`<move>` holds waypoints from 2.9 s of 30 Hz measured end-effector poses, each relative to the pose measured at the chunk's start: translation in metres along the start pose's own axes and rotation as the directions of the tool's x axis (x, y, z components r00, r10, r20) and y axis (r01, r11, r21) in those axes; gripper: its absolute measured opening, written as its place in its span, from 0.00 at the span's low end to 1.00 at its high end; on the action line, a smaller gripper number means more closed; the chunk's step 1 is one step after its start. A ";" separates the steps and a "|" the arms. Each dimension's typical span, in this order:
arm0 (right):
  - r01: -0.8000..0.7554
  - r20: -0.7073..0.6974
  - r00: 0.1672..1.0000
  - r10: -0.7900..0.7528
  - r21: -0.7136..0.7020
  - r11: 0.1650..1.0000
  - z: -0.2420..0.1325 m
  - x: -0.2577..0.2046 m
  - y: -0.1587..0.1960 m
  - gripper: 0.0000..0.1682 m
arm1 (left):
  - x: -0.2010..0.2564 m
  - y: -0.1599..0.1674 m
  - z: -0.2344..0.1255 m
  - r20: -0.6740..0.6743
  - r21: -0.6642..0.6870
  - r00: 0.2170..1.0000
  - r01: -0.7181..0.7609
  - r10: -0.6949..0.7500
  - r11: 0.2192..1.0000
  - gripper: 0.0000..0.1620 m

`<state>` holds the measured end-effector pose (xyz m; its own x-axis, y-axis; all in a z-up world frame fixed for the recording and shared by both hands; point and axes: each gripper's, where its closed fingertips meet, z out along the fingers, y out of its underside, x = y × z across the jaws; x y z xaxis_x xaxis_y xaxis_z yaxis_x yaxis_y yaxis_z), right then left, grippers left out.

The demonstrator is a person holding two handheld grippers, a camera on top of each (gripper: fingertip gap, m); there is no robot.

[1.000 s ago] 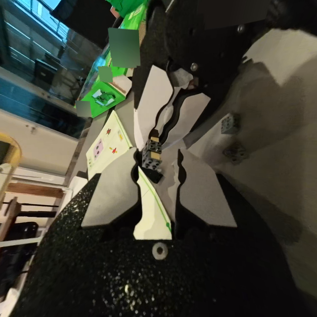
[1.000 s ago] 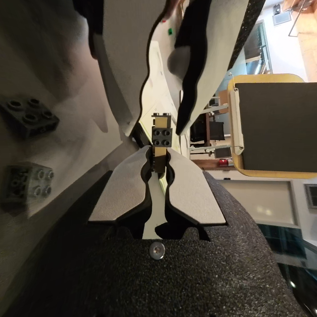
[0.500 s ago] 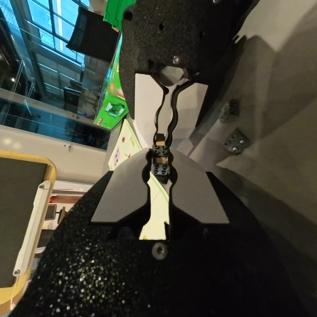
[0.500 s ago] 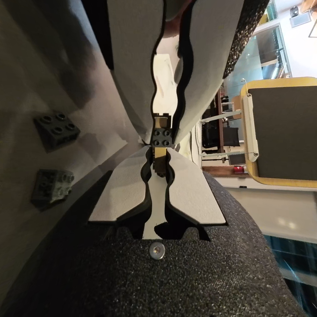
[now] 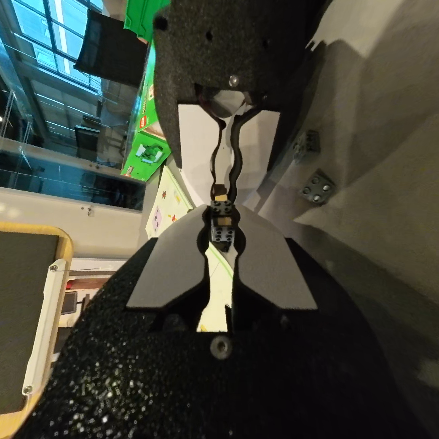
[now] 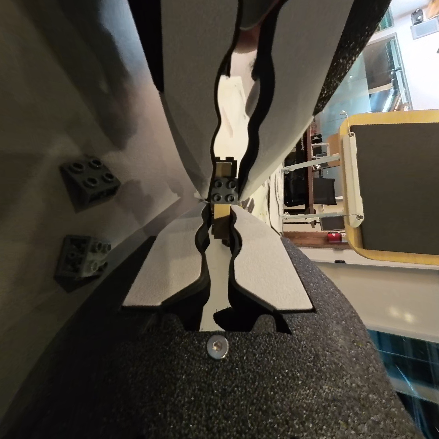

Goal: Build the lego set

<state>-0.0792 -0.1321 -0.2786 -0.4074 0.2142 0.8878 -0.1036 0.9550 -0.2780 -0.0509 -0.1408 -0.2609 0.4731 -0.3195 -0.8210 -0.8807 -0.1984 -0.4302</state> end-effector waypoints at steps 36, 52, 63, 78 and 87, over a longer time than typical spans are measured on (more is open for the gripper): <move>0.009 -0.125 0.992 -0.010 -0.009 1.000 -0.003 0.020 0.005 0.07 | -0.023 -0.003 -0.008 0.042 0.102 0.961 0.267 -0.272 0.958 0.23; 0.187 -0.186 0.963 -0.198 -0.072 0.980 -0.001 0.019 0.002 0.07 | -0.028 -0.010 -0.007 -0.049 -0.023 0.862 0.504 -0.505 0.863 0.00; 0.169 -0.177 0.968 -0.180 -0.072 0.983 -0.001 0.019 0.003 0.07 | -0.022 0.003 -0.003 -0.046 -0.093 0.859 0.504 -0.509 0.859 0.00; -0.245 0.047 0.970 0.240 0.196 0.950 -0.012 0.015 -0.012 0.07 | -0.034 -0.005 -0.027 -0.118 0.188 0.872 0.489 -0.474 0.852 0.19; -0.340 0.164 0.937 0.307 0.235 0.911 -0.014 0.008 -0.018 0.07 | -0.018 -0.008 -0.022 -0.103 0.152 0.946 0.320 -0.307 0.935 0.13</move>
<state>-0.0673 -0.1450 -0.2612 -0.5626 0.4608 0.6864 -0.1688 0.7488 -0.6410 -0.0518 -0.1543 -0.2347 0.7202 -0.3369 -0.6064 -0.6764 -0.1472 -0.7216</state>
